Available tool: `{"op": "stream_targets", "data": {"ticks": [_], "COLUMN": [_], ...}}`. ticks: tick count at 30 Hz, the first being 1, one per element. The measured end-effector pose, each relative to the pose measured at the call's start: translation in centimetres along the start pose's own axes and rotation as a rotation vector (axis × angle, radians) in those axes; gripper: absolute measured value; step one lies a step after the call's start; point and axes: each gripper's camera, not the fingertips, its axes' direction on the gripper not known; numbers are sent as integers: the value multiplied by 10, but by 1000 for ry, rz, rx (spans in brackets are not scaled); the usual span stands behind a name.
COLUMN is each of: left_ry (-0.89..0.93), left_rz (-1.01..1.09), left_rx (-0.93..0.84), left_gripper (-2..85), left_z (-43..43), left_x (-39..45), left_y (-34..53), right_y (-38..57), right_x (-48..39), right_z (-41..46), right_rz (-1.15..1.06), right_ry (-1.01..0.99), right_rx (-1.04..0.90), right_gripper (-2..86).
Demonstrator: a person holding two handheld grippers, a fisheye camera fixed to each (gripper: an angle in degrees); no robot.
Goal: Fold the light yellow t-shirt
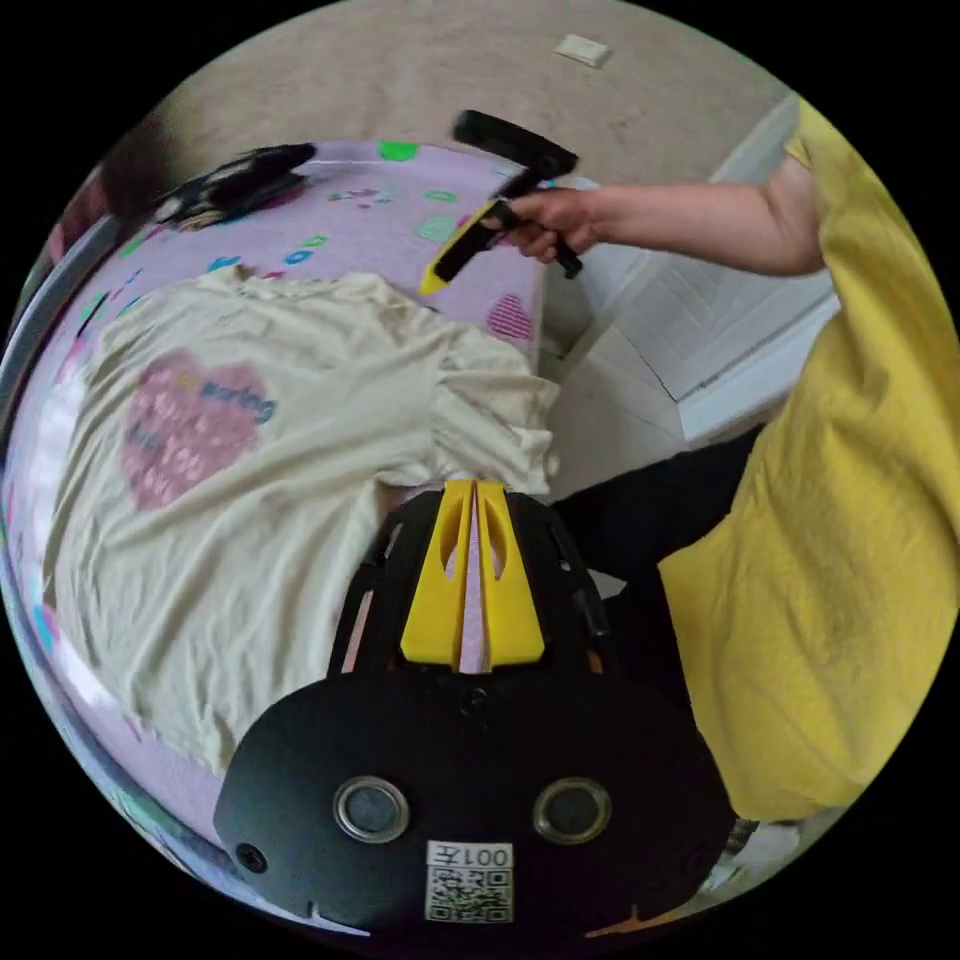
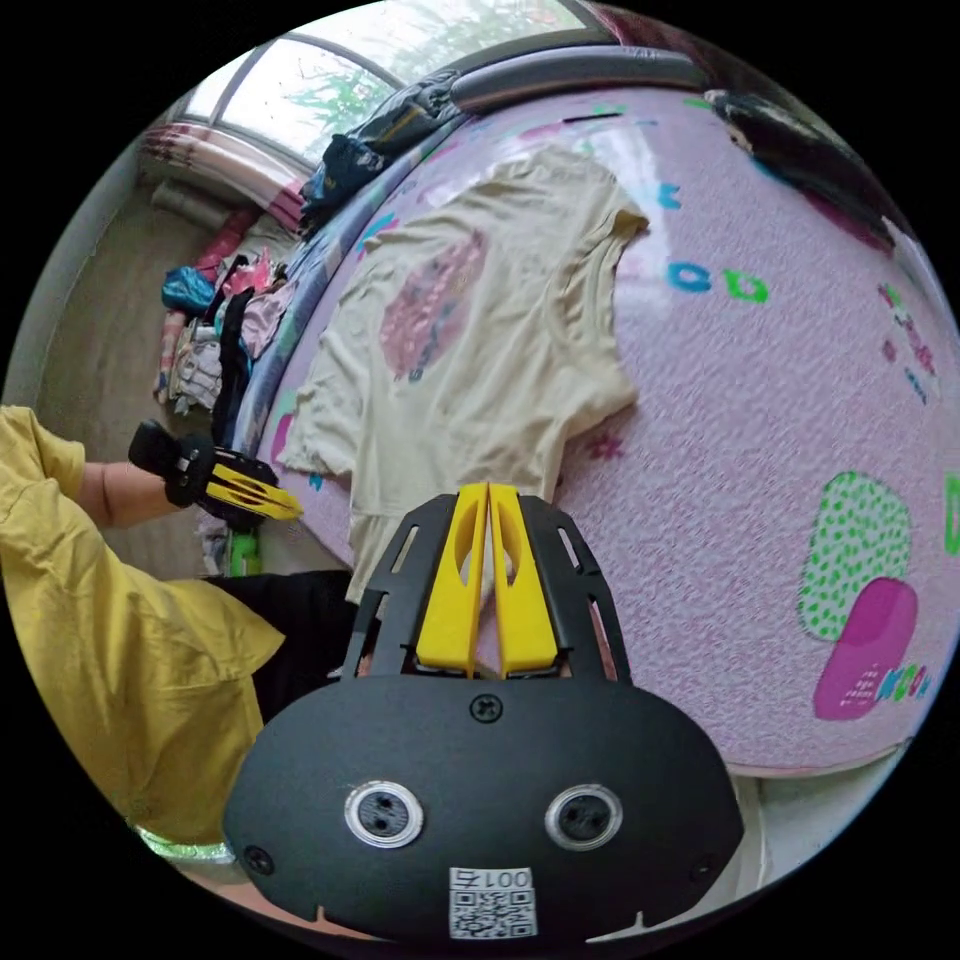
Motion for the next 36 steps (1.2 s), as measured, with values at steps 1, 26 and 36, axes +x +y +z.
{"op": "stream_targets", "data": {"ticks": [1, 26, 36], "left_ry": [-37, -330, -316], "left_rz": [-77, -509, -534], "left_rx": [8, -246, -237], "left_gripper": [-16, 19, 13], "left_z": [-7, 1, 22], "left_x": [-17, -51, -70], "left_y": [10, 191, 194], "right_y": [-10, -51, -79], "right_x": [2, -94, -111], "right_z": [-2, -8, -11], "right_rz": [7, -148, -166], "right_ry": [16, -62, 54], "right_rx": [12, -158, -195], "right_gripper": [-1, 0, 0]}}
